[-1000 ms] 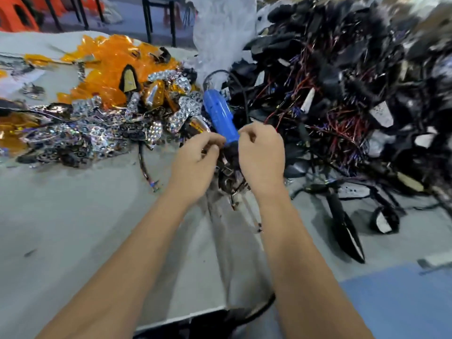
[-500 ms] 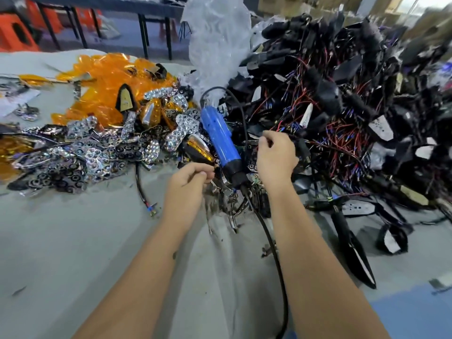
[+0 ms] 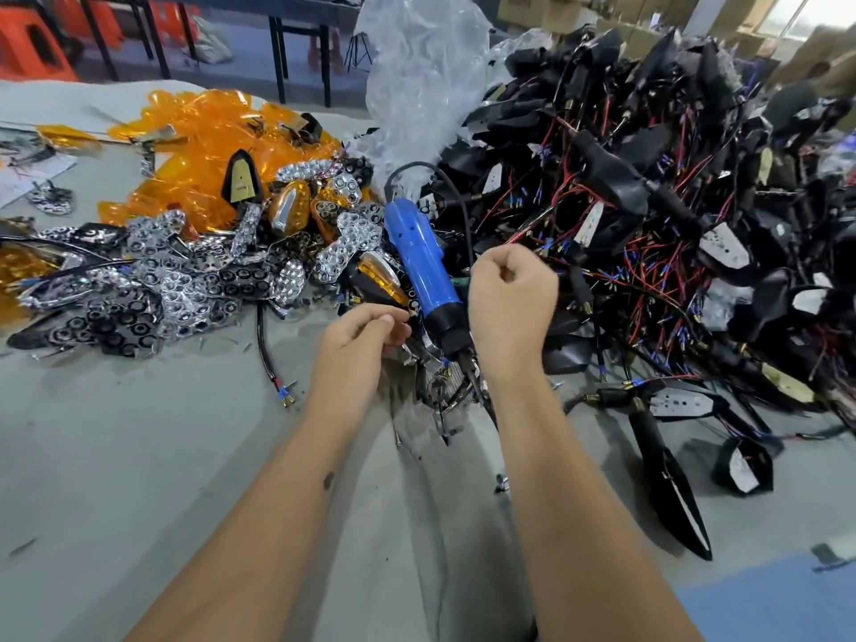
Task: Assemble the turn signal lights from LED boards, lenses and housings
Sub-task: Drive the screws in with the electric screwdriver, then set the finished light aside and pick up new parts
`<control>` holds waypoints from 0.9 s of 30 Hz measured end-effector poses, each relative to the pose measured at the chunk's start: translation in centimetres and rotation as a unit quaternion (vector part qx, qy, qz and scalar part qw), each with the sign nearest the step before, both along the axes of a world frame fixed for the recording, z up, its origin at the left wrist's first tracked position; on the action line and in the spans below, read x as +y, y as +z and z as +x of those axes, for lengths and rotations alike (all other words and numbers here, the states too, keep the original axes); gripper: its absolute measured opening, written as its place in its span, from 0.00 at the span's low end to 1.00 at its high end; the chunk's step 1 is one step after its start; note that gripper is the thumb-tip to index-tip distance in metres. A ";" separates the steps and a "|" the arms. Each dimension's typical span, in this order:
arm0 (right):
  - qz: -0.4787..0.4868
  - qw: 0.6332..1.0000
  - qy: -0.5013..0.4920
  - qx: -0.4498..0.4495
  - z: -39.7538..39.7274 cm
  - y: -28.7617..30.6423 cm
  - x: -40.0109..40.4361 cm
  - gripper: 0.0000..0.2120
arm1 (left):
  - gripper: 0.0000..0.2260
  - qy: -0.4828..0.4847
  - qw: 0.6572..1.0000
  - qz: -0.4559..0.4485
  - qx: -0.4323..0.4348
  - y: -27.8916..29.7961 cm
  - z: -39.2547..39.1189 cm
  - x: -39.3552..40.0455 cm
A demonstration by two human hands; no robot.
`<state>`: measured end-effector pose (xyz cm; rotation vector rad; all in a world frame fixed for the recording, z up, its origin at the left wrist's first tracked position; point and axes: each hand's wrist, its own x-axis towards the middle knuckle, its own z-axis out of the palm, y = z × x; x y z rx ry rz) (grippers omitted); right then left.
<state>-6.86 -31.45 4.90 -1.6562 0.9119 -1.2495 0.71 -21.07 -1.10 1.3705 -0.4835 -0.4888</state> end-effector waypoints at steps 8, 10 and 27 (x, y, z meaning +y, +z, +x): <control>-0.046 0.930 0.208 0.300 -2.3 0.6 -2.0 0.09 | 0.15 -0.006 1.000 0.018 -0.010 -0.2 -0.2 -0.1; -0.087 0.954 0.166 0.233 -2.3 1.9 -3.3 0.09 | 0.16 -0.006 1.000 0.021 -0.015 -0.2 -0.2 0.0; -0.134 0.974 -0.114 0.143 1.6 0.1 -2.1 0.24 | 0.19 0.029 0.999 -0.028 -0.027 0.3 -0.2 0.2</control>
